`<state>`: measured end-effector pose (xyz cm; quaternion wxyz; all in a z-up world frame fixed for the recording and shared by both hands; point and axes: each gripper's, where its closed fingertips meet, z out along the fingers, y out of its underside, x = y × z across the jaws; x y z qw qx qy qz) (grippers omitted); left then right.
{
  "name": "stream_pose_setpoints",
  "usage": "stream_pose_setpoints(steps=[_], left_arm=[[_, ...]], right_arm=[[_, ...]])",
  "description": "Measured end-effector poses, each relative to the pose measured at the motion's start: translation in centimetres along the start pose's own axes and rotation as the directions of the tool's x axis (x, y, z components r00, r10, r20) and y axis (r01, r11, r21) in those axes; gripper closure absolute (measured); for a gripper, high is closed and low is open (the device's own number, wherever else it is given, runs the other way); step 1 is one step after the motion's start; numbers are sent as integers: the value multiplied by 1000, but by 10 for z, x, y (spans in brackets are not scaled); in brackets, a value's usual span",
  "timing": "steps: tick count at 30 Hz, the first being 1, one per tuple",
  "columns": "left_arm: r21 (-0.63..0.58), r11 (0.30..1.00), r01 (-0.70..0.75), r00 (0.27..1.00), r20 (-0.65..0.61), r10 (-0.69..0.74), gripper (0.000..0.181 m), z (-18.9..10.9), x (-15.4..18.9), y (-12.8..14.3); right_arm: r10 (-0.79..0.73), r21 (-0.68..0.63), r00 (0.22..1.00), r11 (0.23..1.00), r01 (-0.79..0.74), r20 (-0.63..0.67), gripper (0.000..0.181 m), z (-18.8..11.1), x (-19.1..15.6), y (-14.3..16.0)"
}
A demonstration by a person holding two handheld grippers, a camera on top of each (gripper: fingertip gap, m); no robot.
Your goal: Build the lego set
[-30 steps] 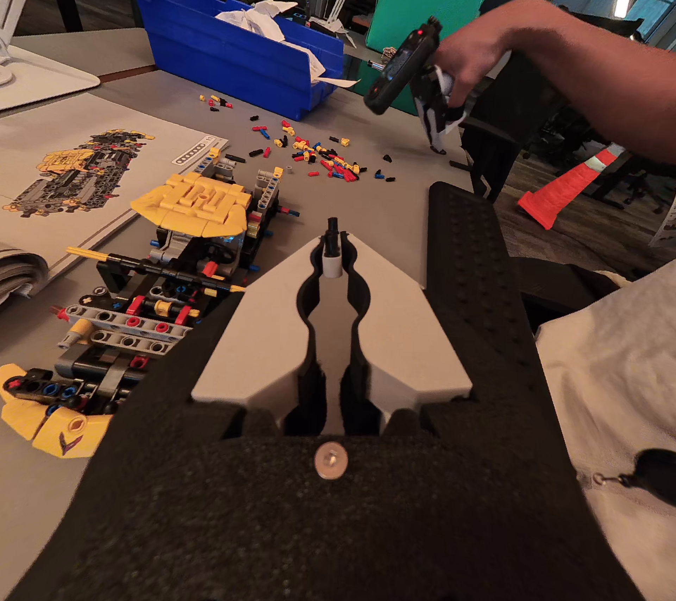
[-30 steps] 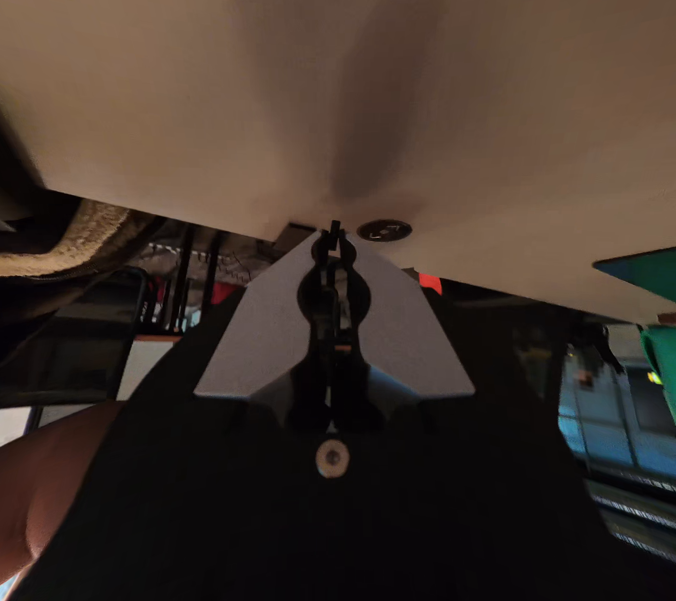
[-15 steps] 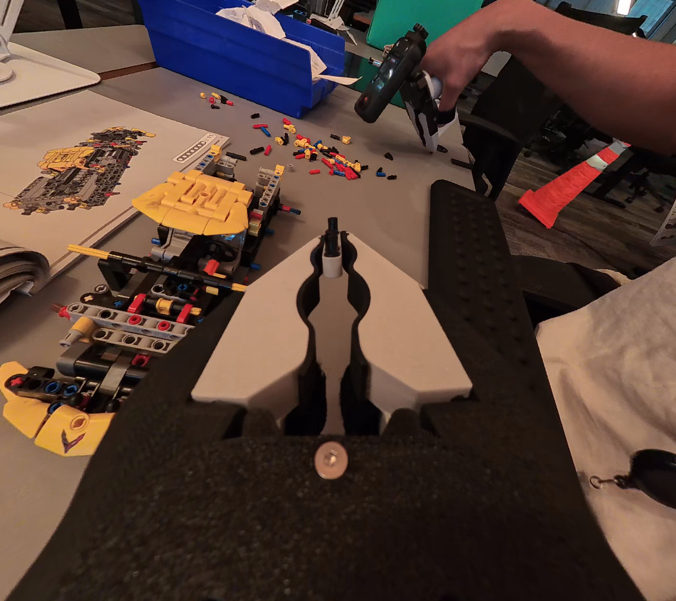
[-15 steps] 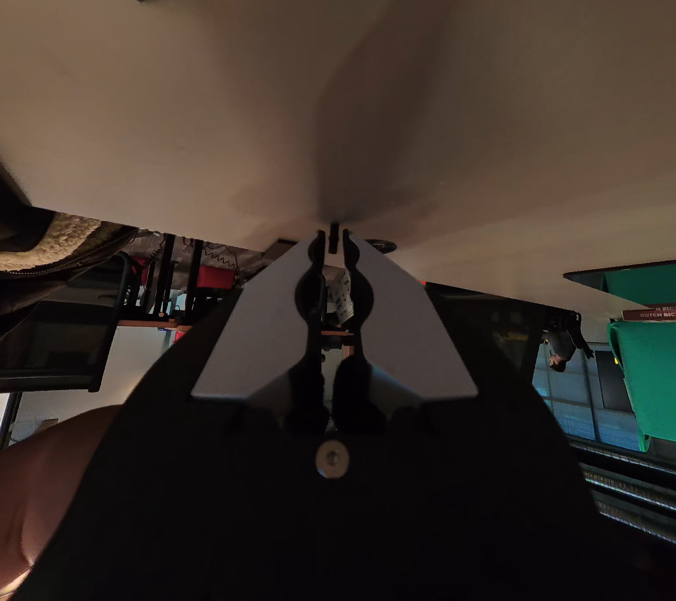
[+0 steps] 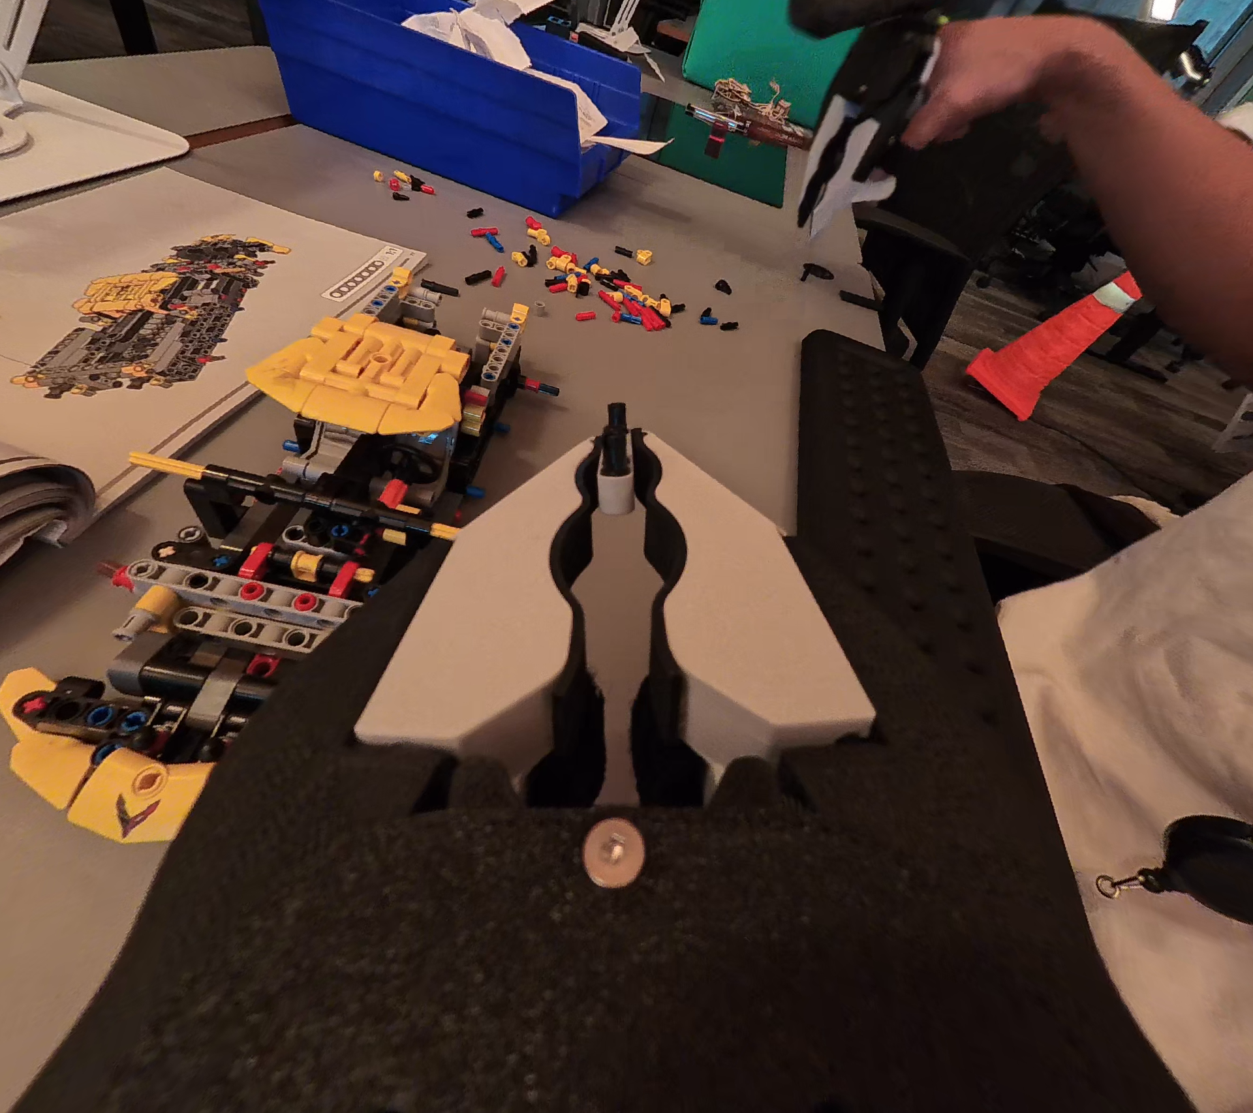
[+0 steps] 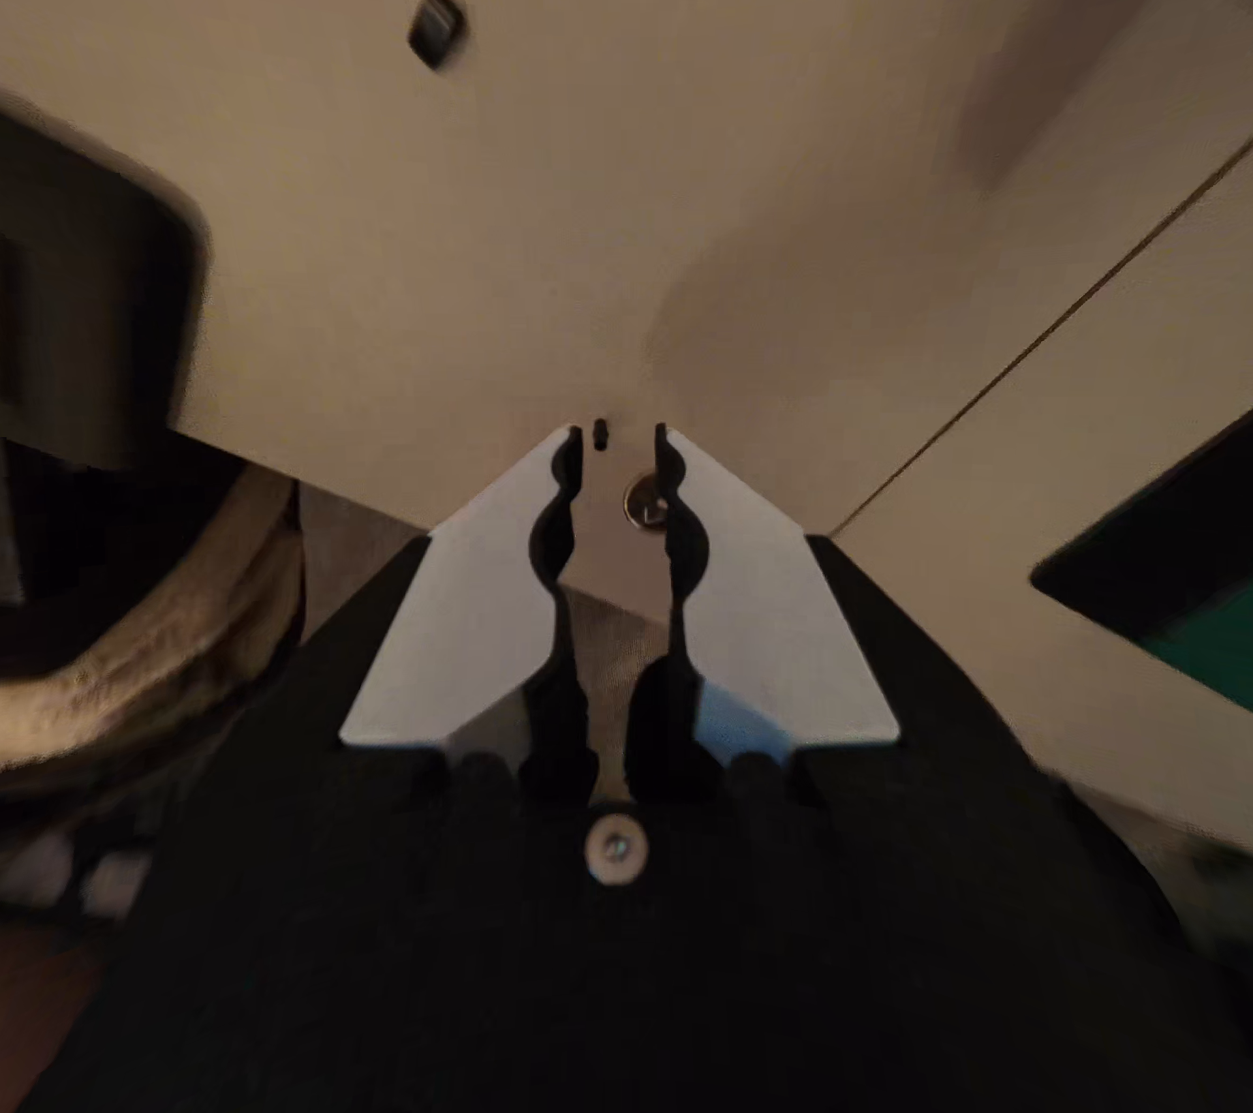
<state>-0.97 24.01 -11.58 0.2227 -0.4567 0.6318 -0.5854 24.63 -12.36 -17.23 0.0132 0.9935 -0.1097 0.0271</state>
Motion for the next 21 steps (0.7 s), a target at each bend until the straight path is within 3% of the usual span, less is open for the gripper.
stream_pose_setpoints(steps=[3,7,21], left_arm=[[-2,1000,4,1000,0,-4,174,1,-1,0],[-8,1000,9,1000,-1,-9,174,2,-2,2],[-43,999,-11,1000,18,12,174,5,-4,8]], right_arm=[[60,259,998,964,-59,4,160,1,1,6],[58,363,997,931,-39,-43,160,19,-4,17],[41,330,999,943,-47,25,176,38,-8,15]])
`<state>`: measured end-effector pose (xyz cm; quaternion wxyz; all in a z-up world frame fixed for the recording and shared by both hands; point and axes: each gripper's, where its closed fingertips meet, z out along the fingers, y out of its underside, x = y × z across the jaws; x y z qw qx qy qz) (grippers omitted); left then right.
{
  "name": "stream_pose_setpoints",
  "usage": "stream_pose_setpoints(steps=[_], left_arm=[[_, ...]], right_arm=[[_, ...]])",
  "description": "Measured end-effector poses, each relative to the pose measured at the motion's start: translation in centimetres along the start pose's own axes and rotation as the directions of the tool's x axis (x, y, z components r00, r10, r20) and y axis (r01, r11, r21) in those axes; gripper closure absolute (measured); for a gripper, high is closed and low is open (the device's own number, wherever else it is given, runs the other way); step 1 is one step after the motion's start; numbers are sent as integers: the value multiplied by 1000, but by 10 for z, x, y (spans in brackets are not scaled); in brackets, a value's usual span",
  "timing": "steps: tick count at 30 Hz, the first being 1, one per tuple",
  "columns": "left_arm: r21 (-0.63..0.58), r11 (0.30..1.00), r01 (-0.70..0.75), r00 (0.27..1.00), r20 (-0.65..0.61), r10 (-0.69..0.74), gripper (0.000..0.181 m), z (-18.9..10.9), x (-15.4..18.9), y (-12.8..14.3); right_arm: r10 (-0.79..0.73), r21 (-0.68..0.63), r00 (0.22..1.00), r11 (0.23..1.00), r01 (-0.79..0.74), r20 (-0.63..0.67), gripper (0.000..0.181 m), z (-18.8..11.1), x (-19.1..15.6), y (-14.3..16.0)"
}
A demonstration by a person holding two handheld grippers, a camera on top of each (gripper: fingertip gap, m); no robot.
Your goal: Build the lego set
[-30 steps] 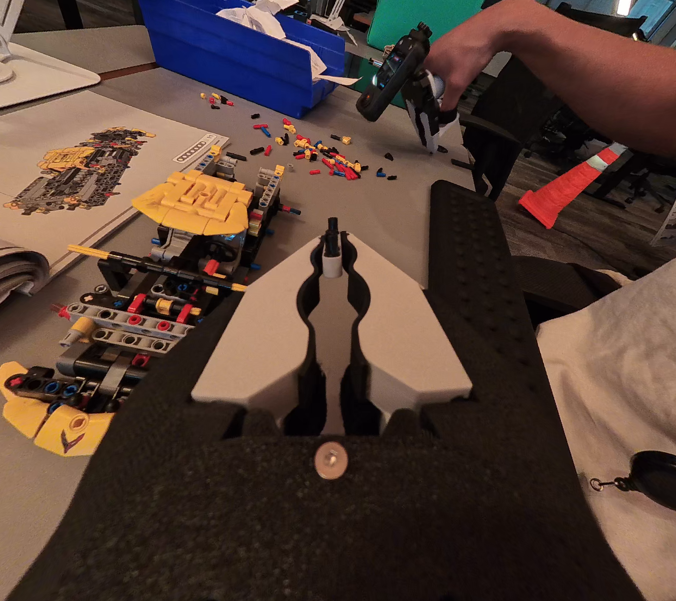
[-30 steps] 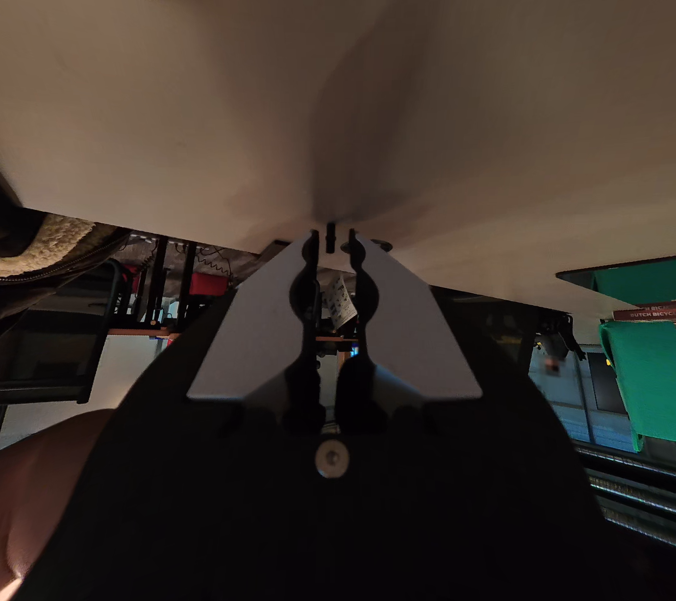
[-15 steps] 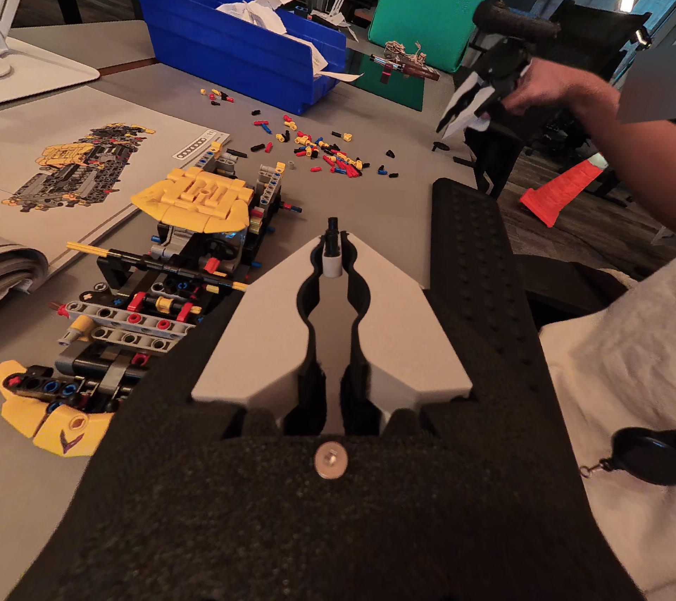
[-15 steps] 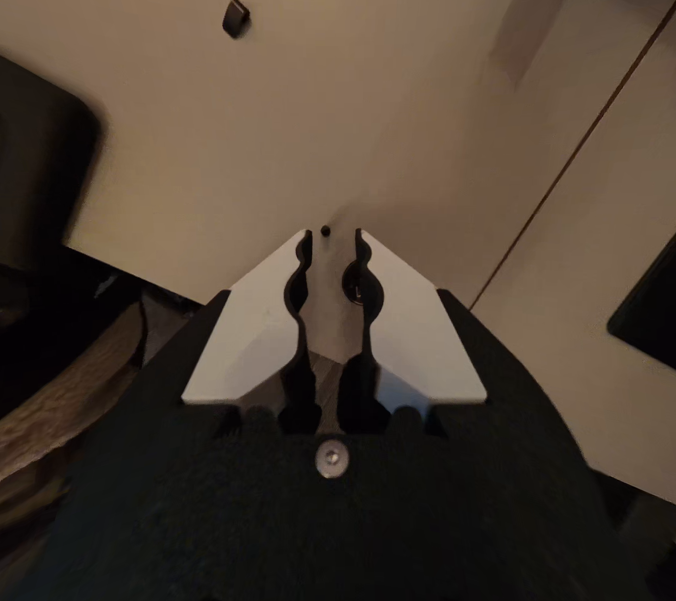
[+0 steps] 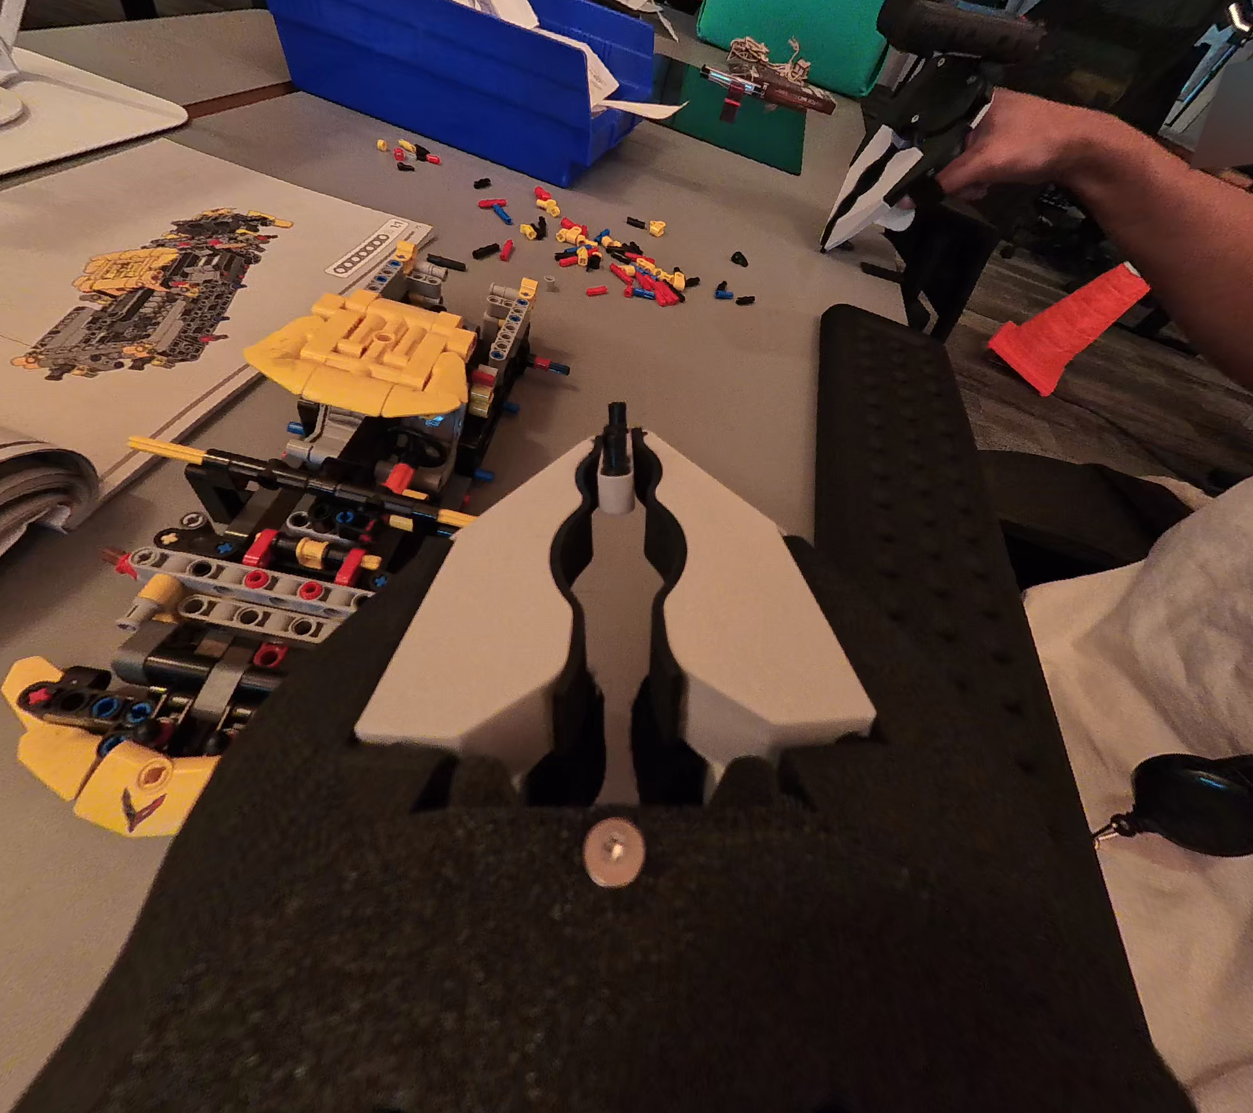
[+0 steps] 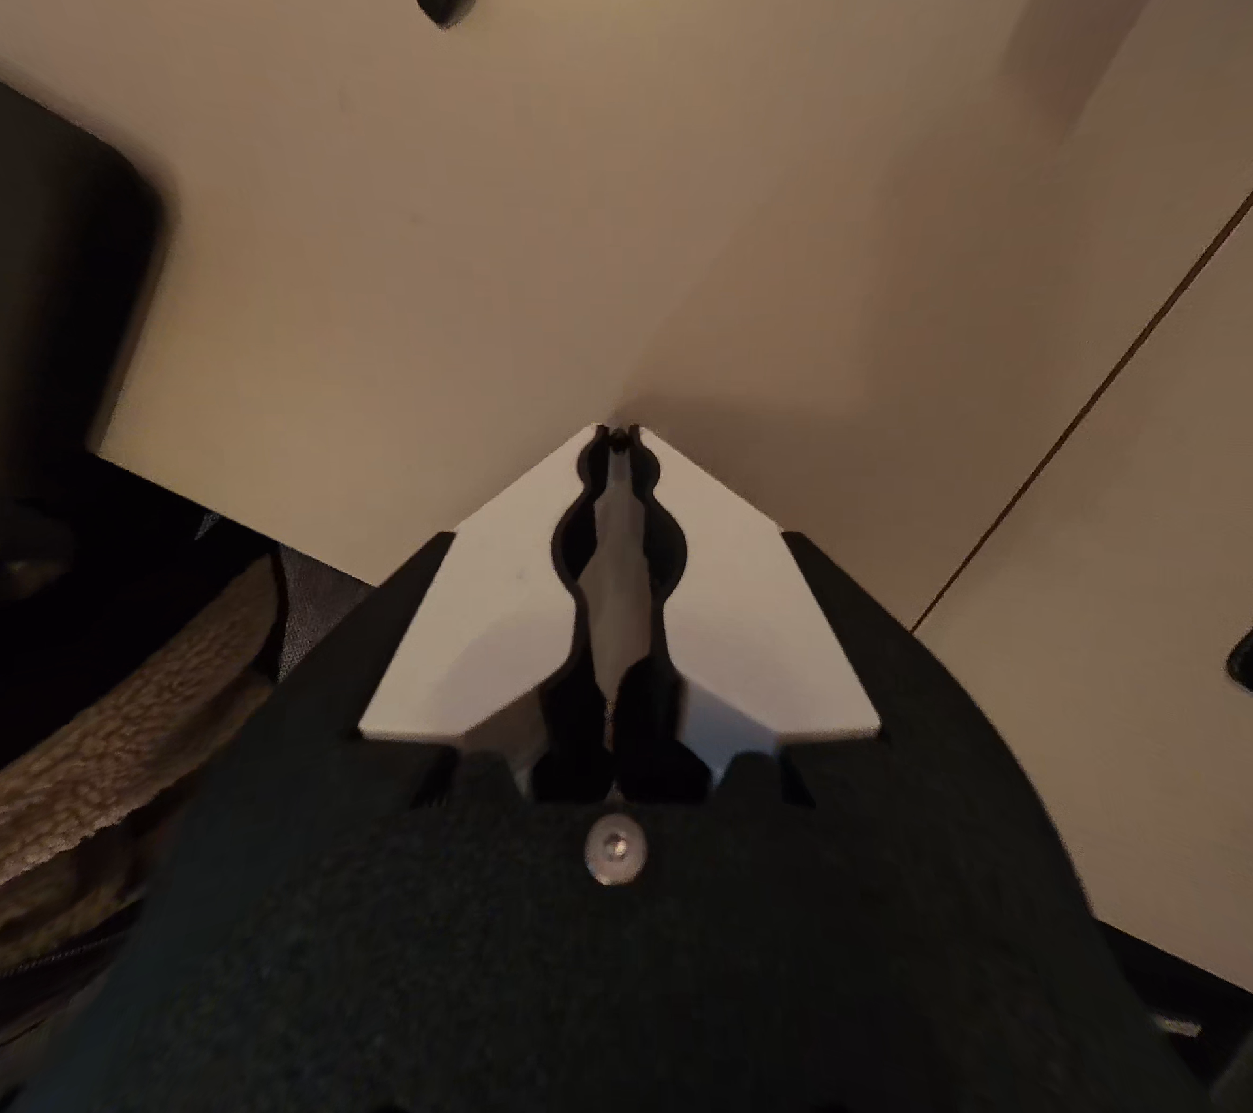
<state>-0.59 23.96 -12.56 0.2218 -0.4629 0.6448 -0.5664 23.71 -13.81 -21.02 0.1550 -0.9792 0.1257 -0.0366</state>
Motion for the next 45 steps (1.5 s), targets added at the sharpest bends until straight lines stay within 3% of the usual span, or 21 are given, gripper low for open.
stream_pose_setpoints(steps=[3,6,9,12,14,17,24,37,45], left_arm=[[2,1000,-4,1000,1,4,174,0,0,-1],[38,998,-46,999,-5,47,174,-2,5,-8],[140,978,-155,986,-34,161,174,-10,24,-26],[215,947,-240,965,-53,257,174,-15,41,-37],[230,937,-263,956,-68,285,174,-16,48,-38],[226,924,-309,943,-54,329,174,-15,51,-37],[209,910,-358,926,-49,375,174,-12,57,-34],[150,916,-372,922,-56,383,174,-8,55,-24],[101,903,-417,899,-98,426,174,-5,64,-14]], right_arm=[[4,-13,1000,1000,-4,-23,177,-6,2,-4],[-48,118,999,992,48,-5,177,-23,-22,-49],[-201,360,978,917,170,50,177,-44,-102,-139],[-386,618,907,758,208,168,178,-67,-217,-228],[-493,704,836,681,201,239,178,-74,-281,-263],[-589,751,777,612,248,223,177,-74,-324,-292],[-670,700,715,608,374,200,177,-59,-346,-300],[-688,639,696,633,436,207,177,-47,-345,-293],[-767,556,618,594,581,174,177,-42,-347,-280]])
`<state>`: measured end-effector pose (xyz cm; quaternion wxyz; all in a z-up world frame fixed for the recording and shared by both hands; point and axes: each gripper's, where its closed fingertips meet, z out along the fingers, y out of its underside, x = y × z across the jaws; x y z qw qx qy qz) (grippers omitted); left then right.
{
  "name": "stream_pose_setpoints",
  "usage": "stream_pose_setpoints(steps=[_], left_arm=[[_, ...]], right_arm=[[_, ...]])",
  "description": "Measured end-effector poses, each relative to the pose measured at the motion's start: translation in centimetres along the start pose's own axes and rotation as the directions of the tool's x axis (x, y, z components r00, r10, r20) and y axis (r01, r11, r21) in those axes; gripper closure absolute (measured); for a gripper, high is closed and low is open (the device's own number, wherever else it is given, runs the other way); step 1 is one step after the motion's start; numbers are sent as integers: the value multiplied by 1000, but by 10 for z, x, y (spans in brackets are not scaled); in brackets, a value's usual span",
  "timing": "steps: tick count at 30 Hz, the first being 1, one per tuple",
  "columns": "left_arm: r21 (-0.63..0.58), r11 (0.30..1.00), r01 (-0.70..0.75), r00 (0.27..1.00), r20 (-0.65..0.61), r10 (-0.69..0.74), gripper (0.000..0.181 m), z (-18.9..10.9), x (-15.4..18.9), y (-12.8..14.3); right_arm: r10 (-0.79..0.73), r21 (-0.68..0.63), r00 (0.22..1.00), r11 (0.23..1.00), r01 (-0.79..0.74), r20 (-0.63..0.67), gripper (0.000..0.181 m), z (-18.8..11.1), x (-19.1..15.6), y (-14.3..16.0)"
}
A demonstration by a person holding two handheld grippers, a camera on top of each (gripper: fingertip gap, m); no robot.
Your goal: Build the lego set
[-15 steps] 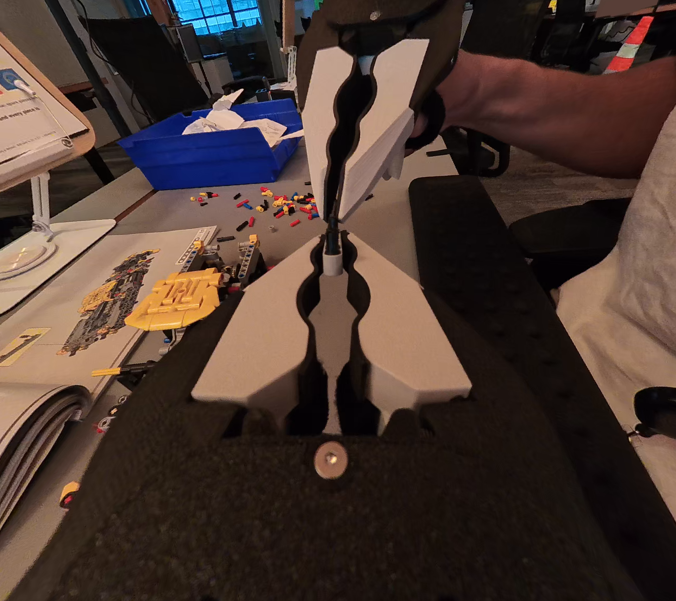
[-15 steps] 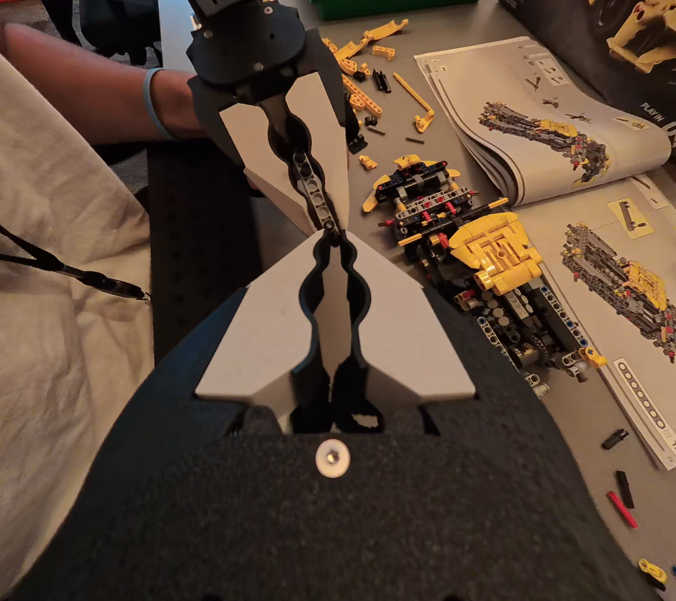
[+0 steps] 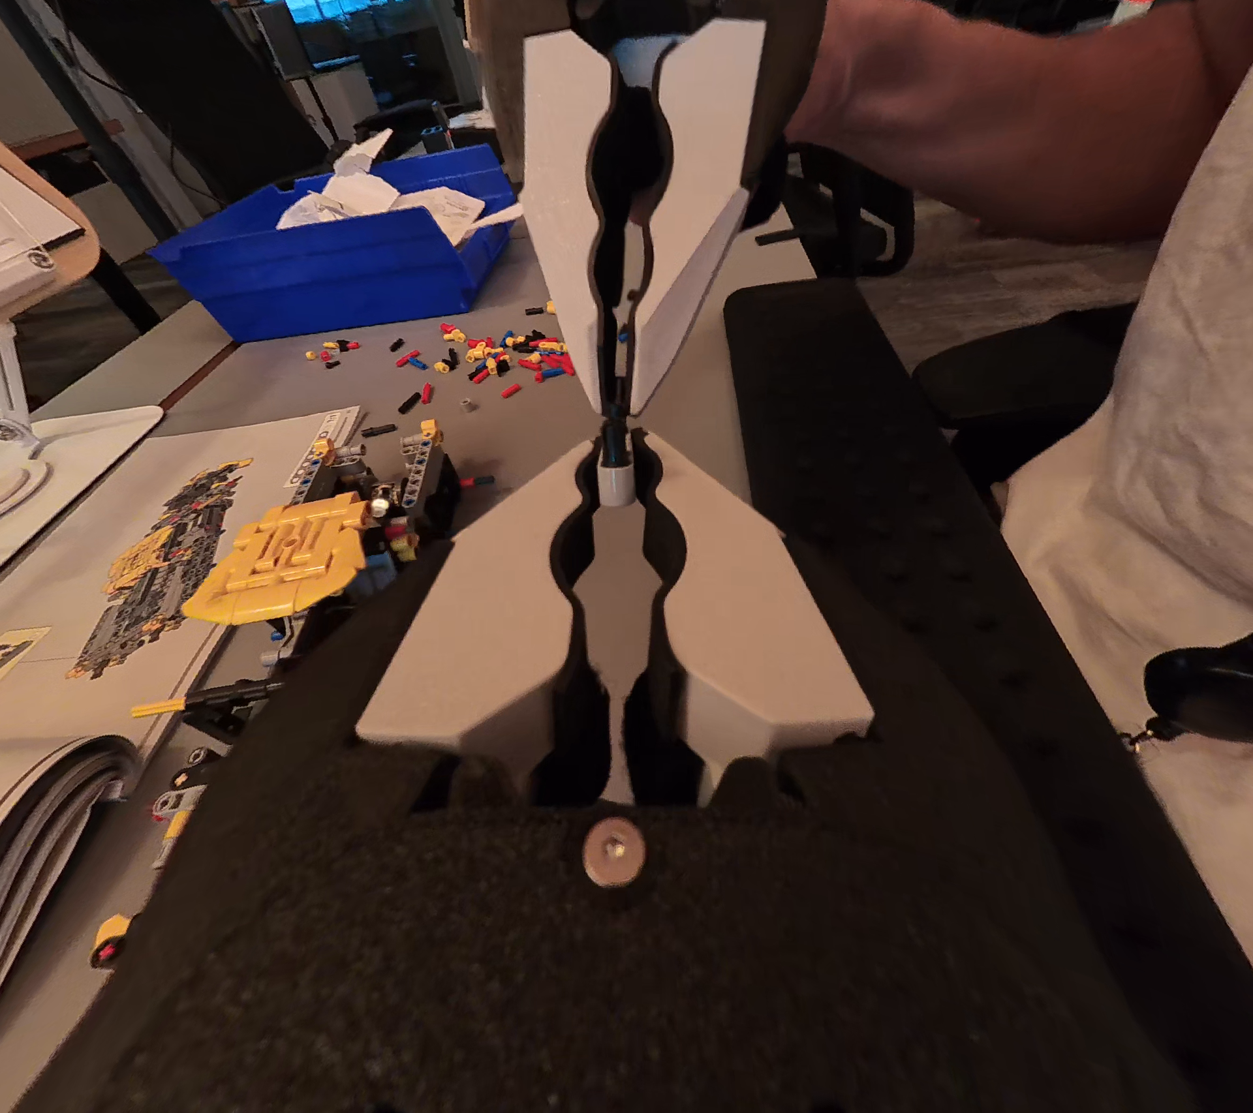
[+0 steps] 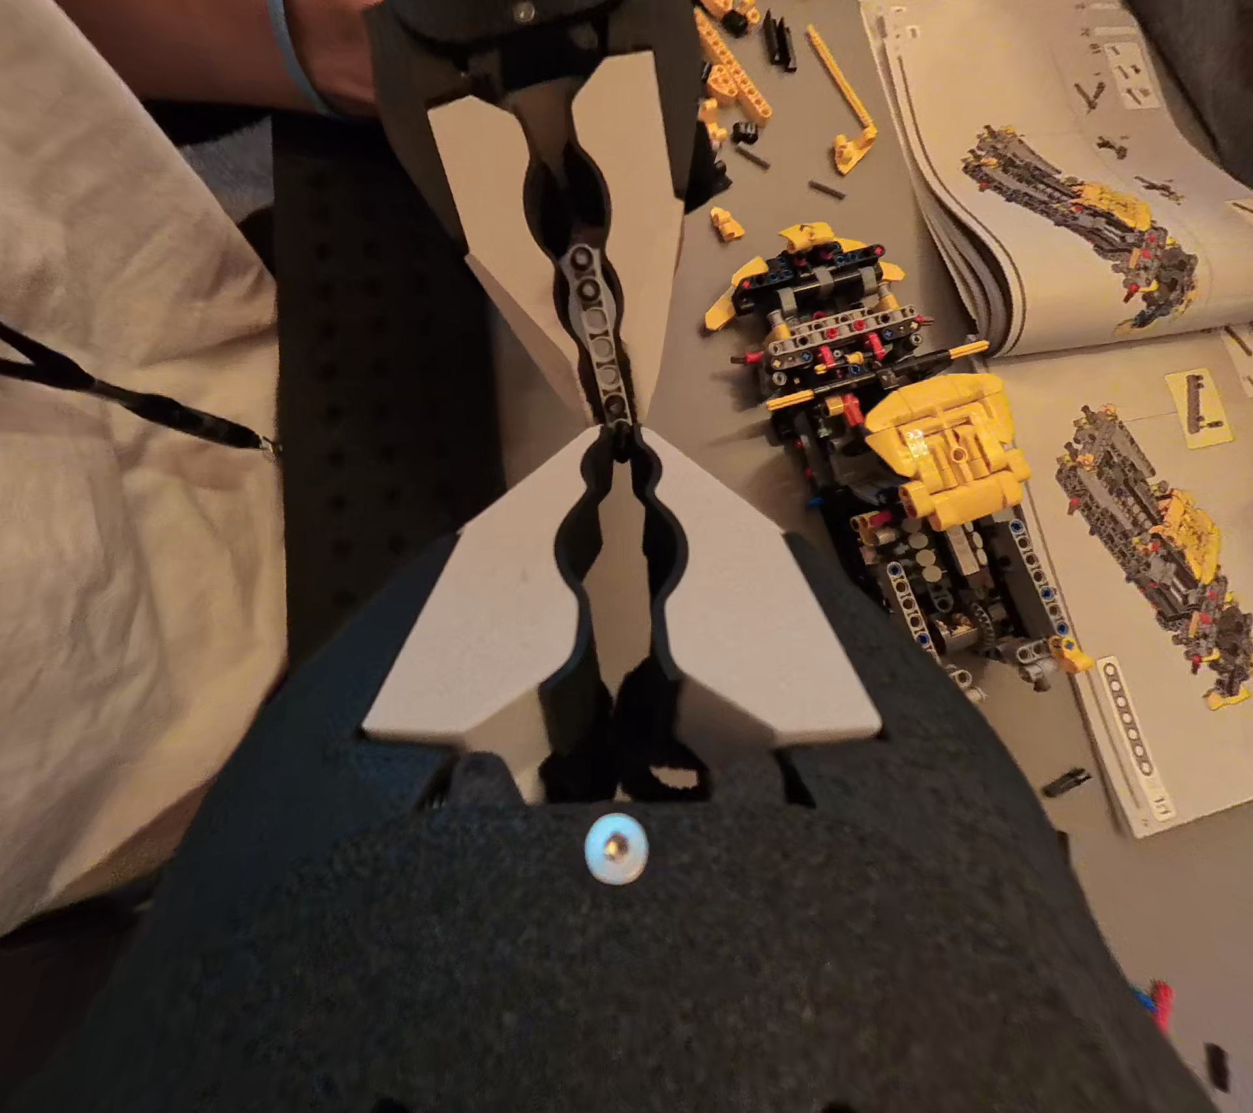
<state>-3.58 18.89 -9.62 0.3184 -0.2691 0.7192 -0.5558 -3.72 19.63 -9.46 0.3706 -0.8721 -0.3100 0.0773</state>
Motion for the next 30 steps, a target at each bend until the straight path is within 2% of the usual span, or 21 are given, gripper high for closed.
stream_pose_setpoints(steps=[3,8,11,19,22,27,30], left_arm=[[-44,999,-31,999,-10,31,174,3,4,7],[-43,999,-15,1000,-27,13,175,5,6,7],[17,998,55,997,-54,-54,175,1,5,-4],[-41,999,28,996,-79,-31,175,6,13,6],[59,992,110,989,-105,-104,175,-1,10,-12],[84,986,143,985,-108,-134,175,-3,8,-16],[14,995,97,991,-90,-96,175,3,10,-3]], right_arm=[[-57,-58,998,997,57,-4,177,4,-3,6],[-30,-23,999,999,31,32,177,4,-5,8],[-13,62,999,998,11,37,177,-3,-5,-2],[21,27,993,999,-25,115,177,2,-11,10],[65,178,983,979,-96,170,178,-9,-11,-4],[76,221,984,969,-111,162,178,-10,-9,-8],[52,122,991,990,-67,126,178,-3,-9,3]])
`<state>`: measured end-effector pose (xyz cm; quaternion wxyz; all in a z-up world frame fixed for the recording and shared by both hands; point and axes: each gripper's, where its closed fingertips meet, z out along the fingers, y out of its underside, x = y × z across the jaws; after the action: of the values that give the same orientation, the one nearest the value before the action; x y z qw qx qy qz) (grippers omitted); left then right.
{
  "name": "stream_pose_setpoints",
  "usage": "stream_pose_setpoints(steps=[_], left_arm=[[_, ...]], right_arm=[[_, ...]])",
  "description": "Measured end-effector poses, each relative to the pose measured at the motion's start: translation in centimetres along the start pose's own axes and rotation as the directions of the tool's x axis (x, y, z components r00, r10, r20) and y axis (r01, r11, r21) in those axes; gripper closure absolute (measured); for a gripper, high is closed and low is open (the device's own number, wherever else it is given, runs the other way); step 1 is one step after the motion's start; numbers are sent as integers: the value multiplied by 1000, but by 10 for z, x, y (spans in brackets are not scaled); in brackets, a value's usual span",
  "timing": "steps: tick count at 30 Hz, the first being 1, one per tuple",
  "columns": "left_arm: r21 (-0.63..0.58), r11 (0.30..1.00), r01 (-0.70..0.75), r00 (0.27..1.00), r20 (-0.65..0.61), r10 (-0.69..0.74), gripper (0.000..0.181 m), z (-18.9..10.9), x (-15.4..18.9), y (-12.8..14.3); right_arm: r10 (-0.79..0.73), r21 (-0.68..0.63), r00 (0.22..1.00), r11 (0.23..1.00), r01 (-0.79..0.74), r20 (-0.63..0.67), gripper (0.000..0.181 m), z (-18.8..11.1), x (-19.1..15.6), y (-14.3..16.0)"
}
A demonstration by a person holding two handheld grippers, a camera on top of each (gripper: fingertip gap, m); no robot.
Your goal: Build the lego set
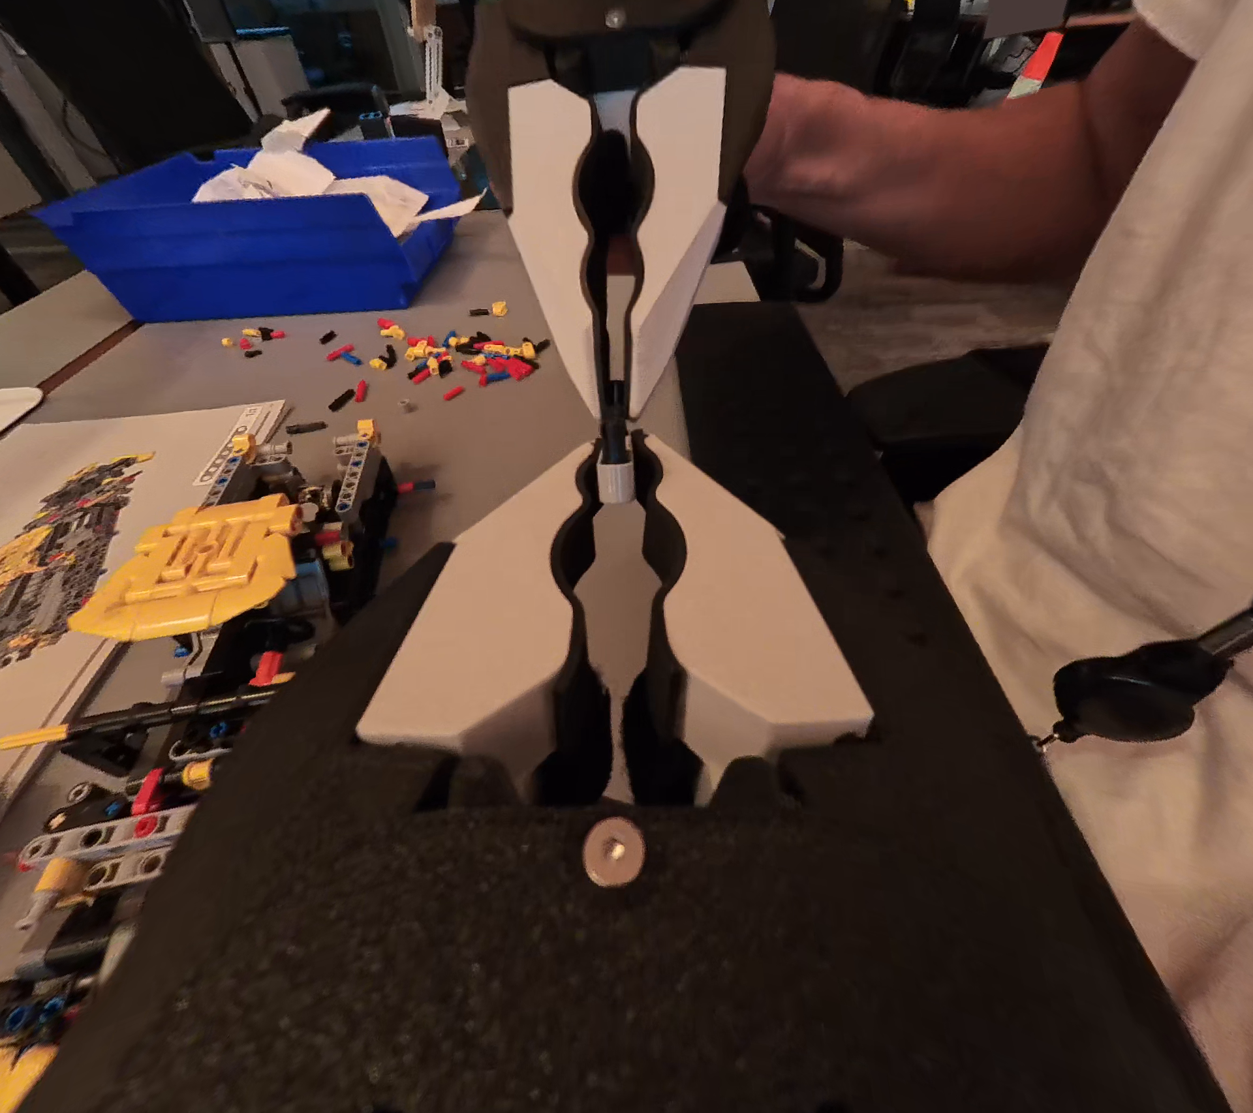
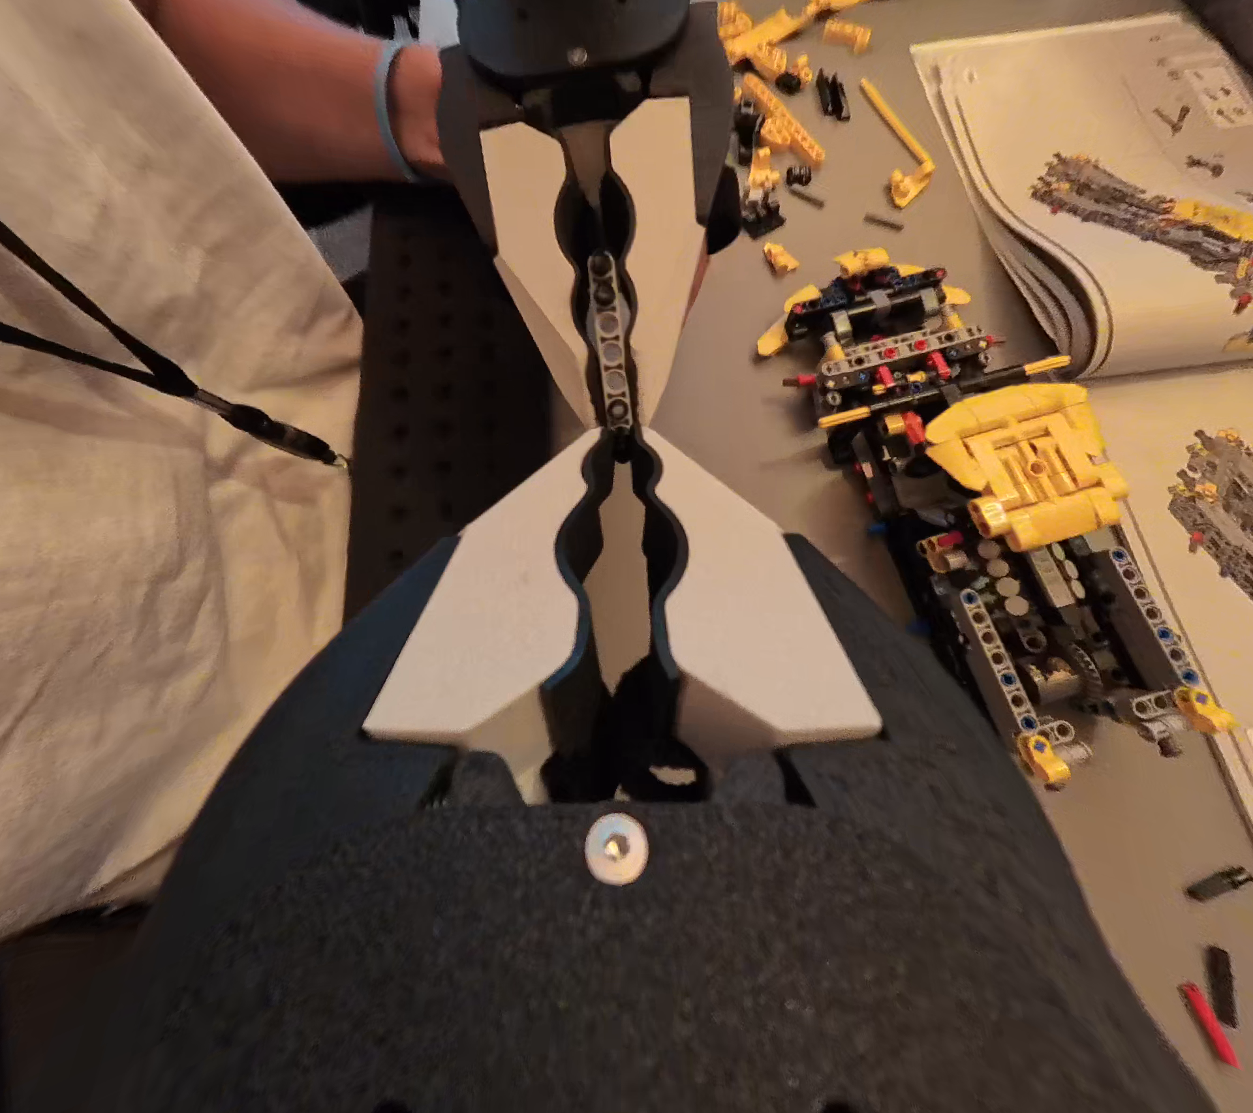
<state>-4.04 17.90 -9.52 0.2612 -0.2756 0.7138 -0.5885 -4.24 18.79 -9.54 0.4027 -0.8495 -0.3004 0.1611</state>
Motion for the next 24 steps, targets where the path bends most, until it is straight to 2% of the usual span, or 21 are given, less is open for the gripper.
stream_pose_setpoints(steps=[3,6,10,13,17,22,24], left_arm=[[20,1000,12,1000,-14,-12,175,0,2,-4],[-35,999,-1,1000,-6,1,175,4,1,7],[16,999,52,998,-26,-52,175,0,-1,-1],[99,987,124,991,-61,-118,175,-5,-2,-15],[96,985,144,988,-65,-138,175,-5,-3,-14],[55,991,119,992,-55,-115,176,-2,-1,-8],[68,989,134,990,-60,-130,176,-2,-1,-10]], right_arm=[[6,21,1000,1000,-6,18,178,-3,-2,-5],[9,-12,1000,1000,-9,17,178,3,-1,2],[10,44,1000,999,-10,0,177,-1,1,-4],[58,151,998,986,-63,38,178,-8,1,-17],[114,204,991,971,-125,67,178,-6,2,-17],[103,170,994,980,-108,37,177,-3,1,-11],[111,197,993,973,-117,41,177,-5,2,-11]])
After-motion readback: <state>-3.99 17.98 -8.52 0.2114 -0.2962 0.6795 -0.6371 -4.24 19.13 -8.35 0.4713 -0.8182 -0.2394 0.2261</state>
